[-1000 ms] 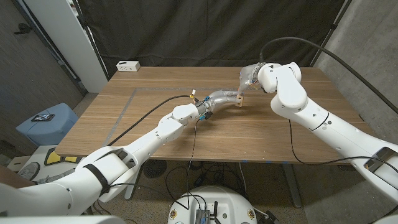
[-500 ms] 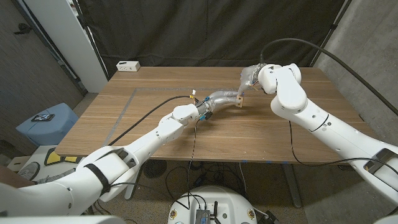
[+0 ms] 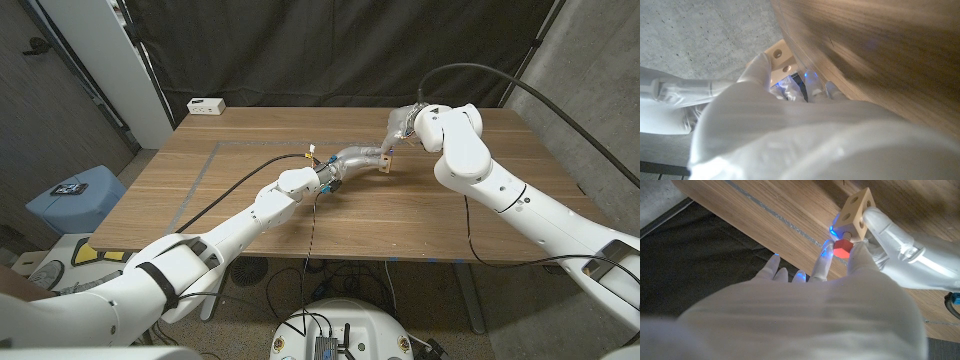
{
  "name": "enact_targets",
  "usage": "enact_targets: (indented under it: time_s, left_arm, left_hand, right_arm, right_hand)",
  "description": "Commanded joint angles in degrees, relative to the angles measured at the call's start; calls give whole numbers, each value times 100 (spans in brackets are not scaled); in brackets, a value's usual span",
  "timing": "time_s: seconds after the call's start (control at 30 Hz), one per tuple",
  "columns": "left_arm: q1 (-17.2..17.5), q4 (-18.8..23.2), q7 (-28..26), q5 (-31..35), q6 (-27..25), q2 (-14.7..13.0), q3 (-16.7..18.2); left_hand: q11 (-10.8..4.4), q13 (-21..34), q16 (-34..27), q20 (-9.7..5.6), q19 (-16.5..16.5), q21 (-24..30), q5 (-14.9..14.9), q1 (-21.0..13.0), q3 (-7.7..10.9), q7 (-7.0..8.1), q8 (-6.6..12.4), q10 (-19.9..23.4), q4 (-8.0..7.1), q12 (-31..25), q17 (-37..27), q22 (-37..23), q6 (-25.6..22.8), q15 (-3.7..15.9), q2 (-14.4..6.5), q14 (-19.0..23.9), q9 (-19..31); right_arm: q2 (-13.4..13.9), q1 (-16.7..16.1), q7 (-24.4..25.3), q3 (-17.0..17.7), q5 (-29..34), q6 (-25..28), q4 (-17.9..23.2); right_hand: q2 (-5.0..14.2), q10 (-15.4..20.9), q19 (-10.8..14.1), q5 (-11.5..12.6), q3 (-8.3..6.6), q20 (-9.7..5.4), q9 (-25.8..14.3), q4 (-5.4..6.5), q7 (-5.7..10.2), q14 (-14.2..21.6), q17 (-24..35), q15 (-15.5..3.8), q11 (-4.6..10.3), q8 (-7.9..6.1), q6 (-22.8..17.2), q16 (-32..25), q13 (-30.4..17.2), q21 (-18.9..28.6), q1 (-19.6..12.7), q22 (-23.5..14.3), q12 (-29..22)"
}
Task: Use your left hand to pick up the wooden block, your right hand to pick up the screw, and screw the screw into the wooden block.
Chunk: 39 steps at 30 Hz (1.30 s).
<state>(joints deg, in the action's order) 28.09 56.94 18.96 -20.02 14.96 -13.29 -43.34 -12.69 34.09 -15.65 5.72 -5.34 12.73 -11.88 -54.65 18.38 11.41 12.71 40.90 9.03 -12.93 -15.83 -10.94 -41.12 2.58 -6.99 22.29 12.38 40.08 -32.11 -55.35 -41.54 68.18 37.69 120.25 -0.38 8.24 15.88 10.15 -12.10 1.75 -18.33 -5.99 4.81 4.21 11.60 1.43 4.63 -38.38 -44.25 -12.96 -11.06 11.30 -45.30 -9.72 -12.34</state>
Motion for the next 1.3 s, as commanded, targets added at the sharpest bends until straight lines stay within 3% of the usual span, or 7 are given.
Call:
enact_targets:
  time_s: [0.03,0.33,0.63,0.8,1.1,1.3]
  left_arm:
    - [-21,-60,47,-17,15,32,-7]
    - [-21,-66,49,-24,1,44,-7]
    - [-8,-48,53,-39,-16,39,-1]
    - [-2,-39,75,-47,-16,35,-4]
    - [23,26,97,-52,-24,7,-9]
    - [54,101,85,-43,-40,-23,-15]
  left_hand:
    - [18,16,-10,43,4,23,-21,-1,28,-7,21,-32,-15,-9,-7,-18,-3,500,-26,44,34]
    - [19,15,-7,44,-5,27,-24,-5,36,-9,19,-33,-18,-11,-7,-18,3,502,-37,44,34]
    - [19,14,-5,44,-11,29,-27,-12,45,-9,17,-28,-17,-15,-6,-18,8,493,-47,43,34]
    - [20,13,-4,48,-15,31,-29,-17,53,-25,13,-36,-16,-13,-4,-18,17,487,-52,49,34]
    - [20,12,-4,48,-19,32,-31,-23,59,-22,17,-38,-13,-14,-2,-18,7,476,-52,56,33]
    - [21,11,-3,47,-20,32,-31,-24,59,-26,15,-40,-12,-15,-1,-18,10,482,-47,60,33]
  right_arm:
    - [-46,-52,-7,-15,212,10,-44]
    - [-94,-84,-73,-2,361,-24,-57]
    - [-174,-152,-95,26,551,-30,-65]
    - [-212,-189,-148,47,681,-34,-58]
    - [-268,-285,-188,128,892,-91,-7]
    - [-301,-353,-265,195,1016,-135,54]
  right_hand:
    - [-15,104,94,19,61,-27,-11,43,-10,74,18,-11,-6,-93,-101,-59,-9,39,126,-15,-36]
    - [-76,176,140,42,157,-50,-24,104,9,119,16,-53,2,-176,-233,-58,-9,36,331,-13,-22]
    - [-308,296,170,135,471,-63,-111,316,-34,168,19,-62,8,-314,-367,-43,-11,13,937,-14,5]
    - [-357,333,180,172,563,-72,-145,389,-48,195,22,-79,9,-358,-404,-44,-12,8,1121,-14,12]
    - [-425,332,183,265,717,-72,-145,503,-67,203,28,-88,-143,-256,-73,-26,-15,-6,1410,-14,54]
    - [-436,307,165,306,761,-71,-134,530,-91,195,30,-89,-152,-187,132,-13,-18,-17,1482,-15,78]
